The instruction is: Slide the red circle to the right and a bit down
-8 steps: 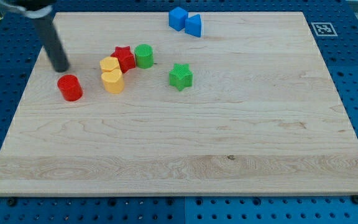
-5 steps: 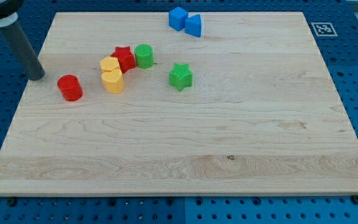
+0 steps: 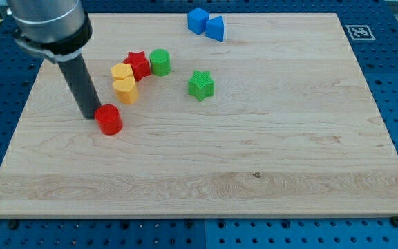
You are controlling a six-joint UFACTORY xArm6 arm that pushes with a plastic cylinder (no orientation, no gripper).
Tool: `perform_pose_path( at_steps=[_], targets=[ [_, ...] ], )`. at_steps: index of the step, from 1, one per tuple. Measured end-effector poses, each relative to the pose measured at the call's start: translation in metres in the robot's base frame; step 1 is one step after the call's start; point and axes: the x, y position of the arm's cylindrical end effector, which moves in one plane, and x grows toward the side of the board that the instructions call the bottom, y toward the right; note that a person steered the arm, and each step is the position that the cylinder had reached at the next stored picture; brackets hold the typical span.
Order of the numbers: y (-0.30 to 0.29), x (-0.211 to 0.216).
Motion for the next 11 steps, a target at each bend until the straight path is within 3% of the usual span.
perform_pose_path(
  at_steps=[4, 8, 11],
  targets=[
    [0.0, 0.036],
    [-0.006, 0.032],
    [0.056, 0.019]
  ],
)
